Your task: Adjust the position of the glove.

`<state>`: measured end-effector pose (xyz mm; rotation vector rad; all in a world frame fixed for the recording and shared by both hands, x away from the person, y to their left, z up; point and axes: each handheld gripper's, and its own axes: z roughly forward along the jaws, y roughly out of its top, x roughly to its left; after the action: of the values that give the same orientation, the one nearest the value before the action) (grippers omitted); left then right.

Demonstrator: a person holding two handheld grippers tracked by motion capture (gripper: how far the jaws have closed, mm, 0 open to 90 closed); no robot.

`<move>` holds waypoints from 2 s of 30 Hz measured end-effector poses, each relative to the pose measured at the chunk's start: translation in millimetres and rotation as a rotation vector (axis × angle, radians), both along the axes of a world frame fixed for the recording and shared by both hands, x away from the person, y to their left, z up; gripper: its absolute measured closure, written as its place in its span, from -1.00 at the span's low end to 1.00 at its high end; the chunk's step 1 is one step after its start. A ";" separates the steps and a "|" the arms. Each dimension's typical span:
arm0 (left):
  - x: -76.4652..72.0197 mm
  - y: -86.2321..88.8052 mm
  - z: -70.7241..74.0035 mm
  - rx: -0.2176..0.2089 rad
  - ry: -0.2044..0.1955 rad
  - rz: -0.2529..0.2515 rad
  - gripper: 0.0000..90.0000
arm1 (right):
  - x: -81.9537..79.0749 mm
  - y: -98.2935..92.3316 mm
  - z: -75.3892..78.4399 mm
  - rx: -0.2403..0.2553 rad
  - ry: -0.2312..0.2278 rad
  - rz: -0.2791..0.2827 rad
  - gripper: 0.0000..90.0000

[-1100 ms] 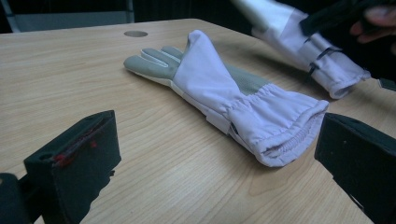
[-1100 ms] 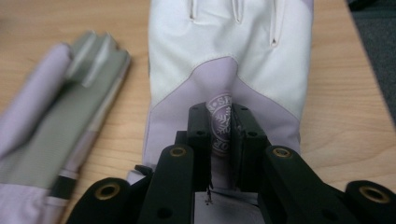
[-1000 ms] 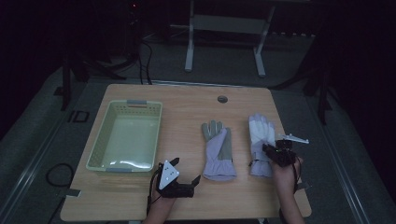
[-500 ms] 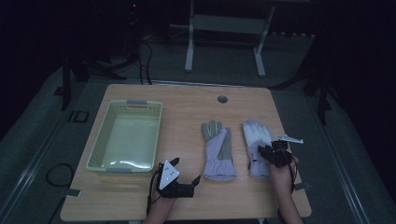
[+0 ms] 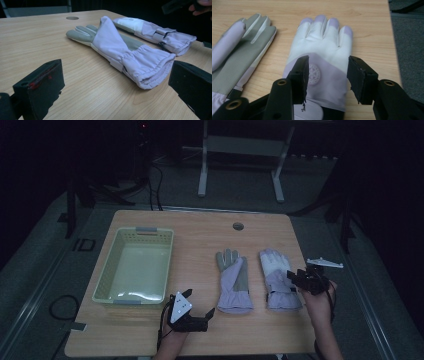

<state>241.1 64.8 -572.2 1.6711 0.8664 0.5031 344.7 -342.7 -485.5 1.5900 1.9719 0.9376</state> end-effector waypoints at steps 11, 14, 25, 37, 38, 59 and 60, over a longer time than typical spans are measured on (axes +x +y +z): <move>0.3 0.1 0.0 0.000 0.002 0.001 -0.99 | 1.2 -13.7 12.4 -0.069 0.027 0.127 0.09; 0.3 0.2 0.0 -0.001 0.003 0.001 -0.99 | 2.0 -13.4 13.1 -0.066 0.027 0.167 0.07; 0.3 0.2 0.0 -0.001 0.003 0.001 -0.99 | 13.1 -1.2 -1.7 -0.032 0.029 0.280 0.17; 0.3 0.3 0.0 -0.001 0.003 -0.001 -0.99 | 28.5 0.7 -37.7 -0.048 0.121 0.262 0.14; 0.4 0.3 0.0 -0.002 0.004 0.000 -0.99 | 29.0 1.0 -42.2 -0.056 0.127 0.265 0.13; 0.4 0.3 0.0 0.000 0.004 0.002 -0.99 | 18.6 4.5 -43.7 -0.038 0.113 0.229 0.75; 0.4 0.4 0.0 0.000 0.004 0.002 -0.99 | 17.7 4.5 -41.5 -0.040 0.109 0.218 0.75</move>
<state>241.5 65.2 -572.2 1.6724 0.8710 0.5009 362.4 -338.2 -527.0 1.4527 2.2609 0.9018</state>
